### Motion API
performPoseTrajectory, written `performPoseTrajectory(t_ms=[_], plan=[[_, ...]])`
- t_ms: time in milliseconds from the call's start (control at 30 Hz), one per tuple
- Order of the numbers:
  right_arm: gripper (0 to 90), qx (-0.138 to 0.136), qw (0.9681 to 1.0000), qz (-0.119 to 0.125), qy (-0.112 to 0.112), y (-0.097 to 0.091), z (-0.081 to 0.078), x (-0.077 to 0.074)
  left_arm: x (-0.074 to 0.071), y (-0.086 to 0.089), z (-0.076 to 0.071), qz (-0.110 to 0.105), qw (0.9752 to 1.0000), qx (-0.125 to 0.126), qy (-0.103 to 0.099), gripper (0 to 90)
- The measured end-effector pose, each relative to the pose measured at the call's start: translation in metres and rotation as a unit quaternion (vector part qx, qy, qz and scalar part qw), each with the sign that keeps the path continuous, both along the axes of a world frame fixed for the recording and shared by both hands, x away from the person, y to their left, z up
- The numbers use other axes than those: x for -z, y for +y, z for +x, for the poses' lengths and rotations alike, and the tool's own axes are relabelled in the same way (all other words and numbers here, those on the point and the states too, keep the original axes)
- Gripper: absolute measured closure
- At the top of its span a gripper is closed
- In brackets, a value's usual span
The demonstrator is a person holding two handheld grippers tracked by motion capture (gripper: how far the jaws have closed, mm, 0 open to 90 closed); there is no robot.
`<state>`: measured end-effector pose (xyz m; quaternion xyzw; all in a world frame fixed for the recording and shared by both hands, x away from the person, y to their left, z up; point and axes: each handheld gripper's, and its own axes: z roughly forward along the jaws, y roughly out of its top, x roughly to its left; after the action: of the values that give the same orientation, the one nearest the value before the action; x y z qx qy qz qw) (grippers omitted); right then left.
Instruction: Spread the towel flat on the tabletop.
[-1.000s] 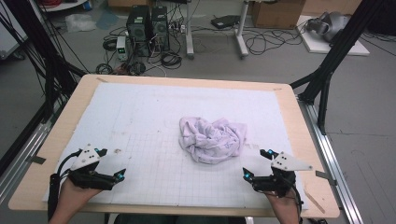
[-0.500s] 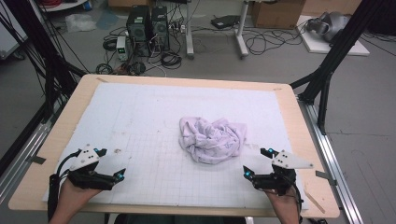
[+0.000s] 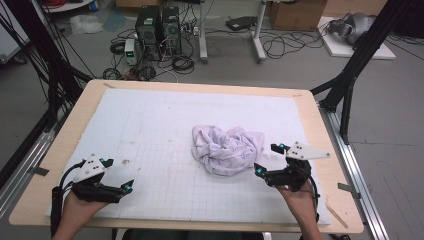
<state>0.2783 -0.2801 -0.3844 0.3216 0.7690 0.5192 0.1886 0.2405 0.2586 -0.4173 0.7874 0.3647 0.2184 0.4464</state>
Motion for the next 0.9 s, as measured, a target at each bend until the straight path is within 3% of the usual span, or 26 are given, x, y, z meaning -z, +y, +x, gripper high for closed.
performPoseTrajectory(t_ms=[167,333,567,633,767,833,900], plan=[[8.2,-0.016,0.9998,-0.014,0.003,0.018,0.023,-0.015,0.000,0.000,0.000,0.001,1.0000,0.000,-0.001,1.8],[8.3,-0.022,0.9992,-0.033,0.006,0.035,0.042,-0.016,0.000,0.000,0.001,0.000,1.0000,0.000,-0.002,1.8],[9.5,-0.037,0.9967,-0.052,0.050,0.057,0.064,0.001,0.000,0.001,-0.001,0.001,1.0000,-0.003,-0.001,1.8],[12.3,-0.042,0.9962,-0.055,0.053,0.060,0.067,0.004,0.000,0.001,-0.002,0.001,1.0000,-0.003,-0.002,1.8],[17.7,-0.057,0.9932,-0.080,0.062,0.073,0.073,0.014,0.000,0.001,0.000,0.002,1.0000,-0.003,-0.001,1.8],[21.5,-0.069,0.9890,-0.107,0.076,0.083,0.078,0.023,0.001,0.000,0.000,0.003,1.0000,-0.002,0.001,1.7],[22.6,-0.067,0.9884,-0.111,0.078,0.085,0.079,0.025,0.001,0.000,0.000,0.004,1.0000,-0.002,0.000,1.8]])
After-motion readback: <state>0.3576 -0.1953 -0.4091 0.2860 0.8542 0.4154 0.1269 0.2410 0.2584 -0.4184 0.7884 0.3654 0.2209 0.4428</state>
